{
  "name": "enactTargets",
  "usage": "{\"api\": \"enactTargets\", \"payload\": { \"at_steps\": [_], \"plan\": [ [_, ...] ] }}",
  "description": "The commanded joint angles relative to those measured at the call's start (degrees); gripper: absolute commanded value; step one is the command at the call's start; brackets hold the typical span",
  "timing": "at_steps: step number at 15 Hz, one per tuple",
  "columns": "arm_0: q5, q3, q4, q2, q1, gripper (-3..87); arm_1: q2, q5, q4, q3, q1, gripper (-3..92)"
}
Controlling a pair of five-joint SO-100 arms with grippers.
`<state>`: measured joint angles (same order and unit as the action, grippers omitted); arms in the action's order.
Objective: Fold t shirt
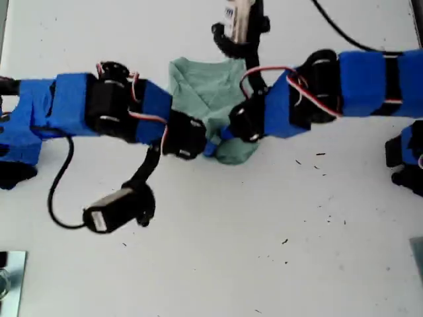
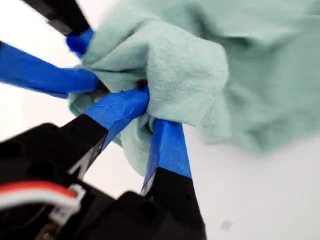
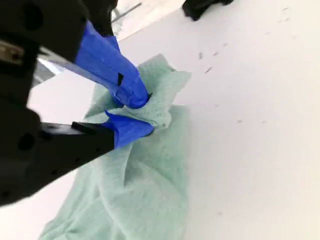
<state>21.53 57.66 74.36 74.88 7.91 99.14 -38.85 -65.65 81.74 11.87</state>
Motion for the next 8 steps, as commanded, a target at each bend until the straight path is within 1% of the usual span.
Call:
{"api": "enactTargets", "payload": {
  "at_steps": [1, 2, 3, 4, 5, 6, 7, 8],
  "plan": [
    [0.9, -0.4, -0.6, 0.9, 6.4, 0.0, 7.6, -1.9, 6.2, 6.3, 8.9, 8.8],
    [0.5, -0.1, -0.3, 3.1, 9.5, 9.9, 10.9, -1.1, 10.3, 11.1, 12.6, 20.8],
    [1.4, 0.0, 0.0, 5.9, 13.2, 21.4, 16.0, -0.8, 15.1, 17.0, 16.5, 19.4],
    [2.3, 0.9, 0.1, 10.1, 16.9, 25.0, 23.8, 0.0, 24.1, 25.8, 19.9, 18.0],
    [3.3, 3.2, -0.1, 14.8, 20.6, 25.5, 31.8, -0.2, 29.4, 33.9, 23.0, 17.1],
    [3.6, 6.4, -0.1, 19.2, 24.1, 26.4, 40.2, 1.5, 30.0, 40.6, 26.0, 16.5],
    [4.0, 12.4, -1.9, 25.1, 27.2, 26.4, 47.1, 1.3, 26.4, 44.4, 28.3, 16.4],
    [4.4, 21.8, -6.1, 32.9, 30.3, 26.1, 52.4, 0.5, 20.8, 46.4, 29.8, 16.4]
  ]
}}
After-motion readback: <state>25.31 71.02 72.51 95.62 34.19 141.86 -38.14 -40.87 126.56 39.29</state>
